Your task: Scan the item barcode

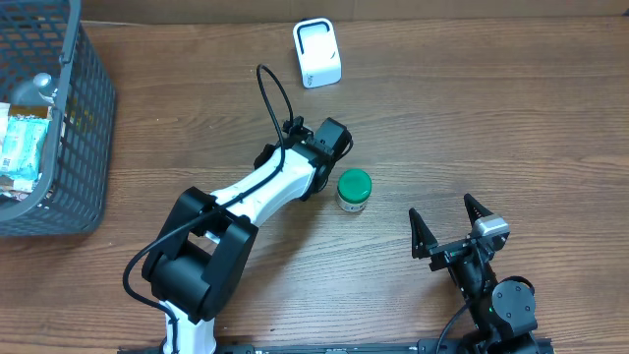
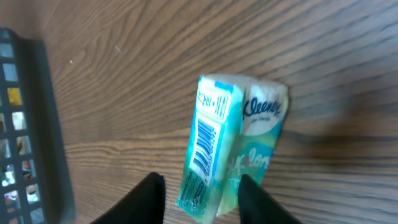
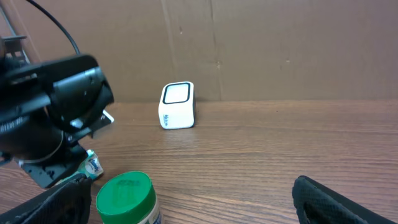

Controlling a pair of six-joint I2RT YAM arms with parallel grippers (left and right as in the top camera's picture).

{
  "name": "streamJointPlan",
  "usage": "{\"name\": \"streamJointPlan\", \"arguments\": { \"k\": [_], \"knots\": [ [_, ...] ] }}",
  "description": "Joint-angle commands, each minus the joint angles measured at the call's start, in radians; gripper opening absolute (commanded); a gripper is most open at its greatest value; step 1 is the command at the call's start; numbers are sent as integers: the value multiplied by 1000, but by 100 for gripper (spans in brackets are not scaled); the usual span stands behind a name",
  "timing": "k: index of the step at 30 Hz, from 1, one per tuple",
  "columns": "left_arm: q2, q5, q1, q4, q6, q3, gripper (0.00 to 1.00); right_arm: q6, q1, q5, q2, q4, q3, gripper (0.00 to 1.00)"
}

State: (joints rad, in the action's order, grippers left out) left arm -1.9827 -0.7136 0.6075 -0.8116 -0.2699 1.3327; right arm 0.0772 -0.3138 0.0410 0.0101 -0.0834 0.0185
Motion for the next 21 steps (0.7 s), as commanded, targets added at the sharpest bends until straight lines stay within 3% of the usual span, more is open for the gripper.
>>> {"name": "streamJointPlan", "arguments": {
  "k": [1,4,6,12,21],
  "knots": [
    [42,133,-29,-51,-2,118,59,-7,6,-2,-7,2,-10,100],
    [51,282,-77,-100,59,193,88,-7,6,-2,-7,2,-10,100],
    [51,408,-117,-121,122,227,100,-7,6,-2,-7,2,-10,100],
    [33,668,-240,-146,280,221,100,-7,6,-2,-7,2,-10,100],
    [-14,715,-272,-74,293,148,100,-7,6,-2,-7,2,-10,100]
  ]
}}
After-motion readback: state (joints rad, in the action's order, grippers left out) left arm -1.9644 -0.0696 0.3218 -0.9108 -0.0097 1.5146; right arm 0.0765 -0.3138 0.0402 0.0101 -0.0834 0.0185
